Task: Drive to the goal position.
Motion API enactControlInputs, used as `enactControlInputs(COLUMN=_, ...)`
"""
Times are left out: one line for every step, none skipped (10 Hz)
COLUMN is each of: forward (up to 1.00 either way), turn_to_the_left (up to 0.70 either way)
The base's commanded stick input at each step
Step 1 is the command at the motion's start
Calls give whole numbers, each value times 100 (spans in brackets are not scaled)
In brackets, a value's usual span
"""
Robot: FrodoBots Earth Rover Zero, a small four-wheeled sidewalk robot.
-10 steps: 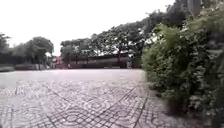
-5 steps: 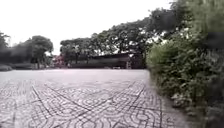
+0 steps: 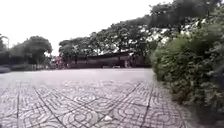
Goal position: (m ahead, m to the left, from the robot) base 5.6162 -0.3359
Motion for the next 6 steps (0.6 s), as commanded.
enactControlInputs(forward=100, turn_to_the_left=0)
enactControlInputs(forward=100, turn_to_the_left=0)
enactControlInputs(forward=100, turn_to_the_left=0)
enactControlInputs(forward=100, turn_to_the_left=0)
enactControlInputs(forward=100, turn_to_the_left=0)
enactControlInputs(forward=100, turn_to_the_left=0)
